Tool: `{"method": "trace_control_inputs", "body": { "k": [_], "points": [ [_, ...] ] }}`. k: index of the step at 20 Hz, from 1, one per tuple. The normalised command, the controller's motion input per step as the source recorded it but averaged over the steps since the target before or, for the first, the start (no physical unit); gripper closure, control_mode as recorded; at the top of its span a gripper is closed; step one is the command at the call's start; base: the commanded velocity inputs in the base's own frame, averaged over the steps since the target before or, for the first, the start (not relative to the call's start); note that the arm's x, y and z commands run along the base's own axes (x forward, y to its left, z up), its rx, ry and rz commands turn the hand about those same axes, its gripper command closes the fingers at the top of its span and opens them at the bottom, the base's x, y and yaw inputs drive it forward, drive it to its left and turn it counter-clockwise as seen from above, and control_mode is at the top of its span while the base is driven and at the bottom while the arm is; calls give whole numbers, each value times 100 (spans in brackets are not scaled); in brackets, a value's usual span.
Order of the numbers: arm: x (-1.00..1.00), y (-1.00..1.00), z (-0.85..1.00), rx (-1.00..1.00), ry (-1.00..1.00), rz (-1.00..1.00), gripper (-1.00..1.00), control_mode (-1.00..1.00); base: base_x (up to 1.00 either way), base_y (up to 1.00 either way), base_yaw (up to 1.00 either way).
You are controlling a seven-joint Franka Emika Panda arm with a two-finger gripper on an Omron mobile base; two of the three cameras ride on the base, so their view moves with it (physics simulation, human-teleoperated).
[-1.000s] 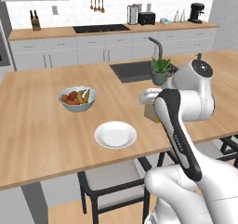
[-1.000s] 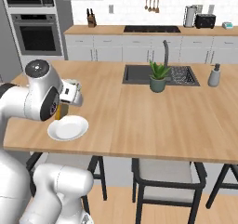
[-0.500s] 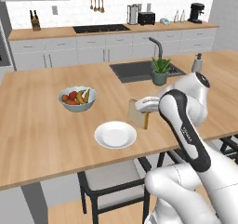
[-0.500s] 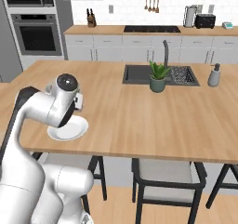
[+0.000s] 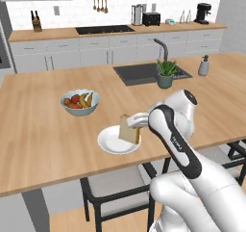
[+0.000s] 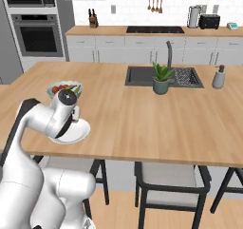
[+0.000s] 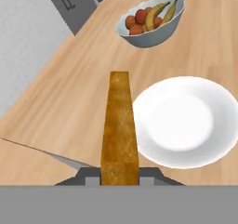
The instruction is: Start the toaster. Once the lever pops up, take the bread to the plate on the dining counter.
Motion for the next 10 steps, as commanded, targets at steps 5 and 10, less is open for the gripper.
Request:
{"method": "trace_control_inputs", "body": {
  "k": [5, 10],
  "points": [
    [47, 15, -49, 0, 3, 0, 100, -100, 0, 0, 0],
    [71, 0, -41, 0, 7, 0, 100, -100, 0, 0, 0]
  ]
}}
